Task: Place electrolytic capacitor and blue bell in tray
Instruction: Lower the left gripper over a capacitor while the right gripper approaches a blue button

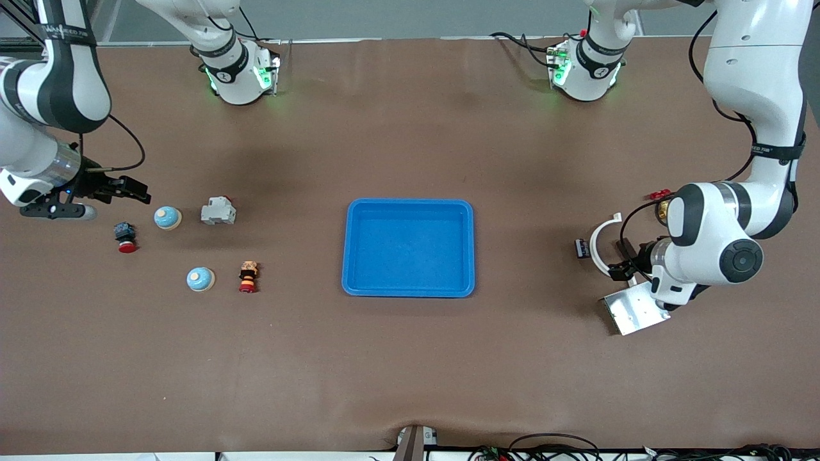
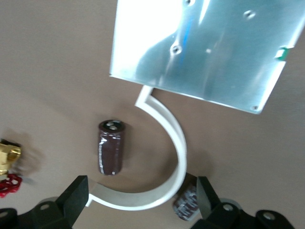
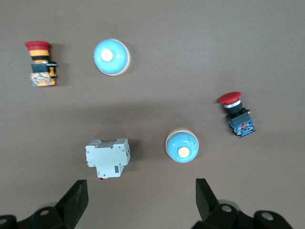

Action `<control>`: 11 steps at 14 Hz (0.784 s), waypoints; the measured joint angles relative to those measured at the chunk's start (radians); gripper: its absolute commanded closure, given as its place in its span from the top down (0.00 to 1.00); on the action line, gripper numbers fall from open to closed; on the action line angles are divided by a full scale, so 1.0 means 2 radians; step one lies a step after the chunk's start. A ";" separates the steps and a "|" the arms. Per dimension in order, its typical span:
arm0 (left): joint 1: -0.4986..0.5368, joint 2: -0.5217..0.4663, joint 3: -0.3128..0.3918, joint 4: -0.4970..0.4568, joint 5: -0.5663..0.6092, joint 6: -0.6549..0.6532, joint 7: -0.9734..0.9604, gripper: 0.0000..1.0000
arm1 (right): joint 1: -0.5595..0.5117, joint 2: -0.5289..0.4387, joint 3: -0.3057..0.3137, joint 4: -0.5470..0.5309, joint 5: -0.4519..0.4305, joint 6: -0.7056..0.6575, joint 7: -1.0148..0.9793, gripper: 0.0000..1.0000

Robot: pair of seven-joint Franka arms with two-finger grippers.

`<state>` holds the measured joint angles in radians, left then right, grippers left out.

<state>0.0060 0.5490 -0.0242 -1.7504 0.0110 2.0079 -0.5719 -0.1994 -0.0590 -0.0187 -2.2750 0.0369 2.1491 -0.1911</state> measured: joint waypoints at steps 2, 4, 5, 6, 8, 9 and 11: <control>0.004 -0.002 0.001 -0.009 0.009 0.001 0.000 1.00 | 0.000 -0.001 0.000 -0.029 0.000 0.029 0.000 1.00; 0.012 -0.010 0.001 -0.015 0.012 0.001 0.003 1.00 | 0.000 -0.001 0.000 -0.058 0.000 0.064 -0.003 1.00; 0.017 -0.015 0.001 -0.020 0.012 0.001 0.007 1.00 | 0.000 -0.001 0.000 -0.070 0.000 0.079 -0.005 1.00; 0.022 -0.019 0.001 -0.024 0.012 0.001 0.012 1.00 | 0.000 -0.001 0.000 -0.080 0.000 0.091 -0.009 1.00; 0.028 -0.028 0.001 -0.038 0.012 0.011 0.014 1.00 | -0.001 -0.001 0.000 -0.093 -0.001 0.104 -0.023 1.00; 0.029 -0.032 0.001 -0.047 0.012 0.022 0.014 1.00 | -0.004 0.000 0.000 -0.097 -0.001 0.109 -0.034 1.00; 0.029 -0.038 0.000 -0.071 0.012 0.047 0.014 1.00 | -0.022 0.005 0.000 -0.107 -0.001 0.136 -0.064 1.00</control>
<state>0.0637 0.4724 -0.0232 -1.8931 0.0348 2.1015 -0.5432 -0.2431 -0.0483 -0.0187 -2.4886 0.0353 2.4210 -0.3194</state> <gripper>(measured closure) 0.000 0.000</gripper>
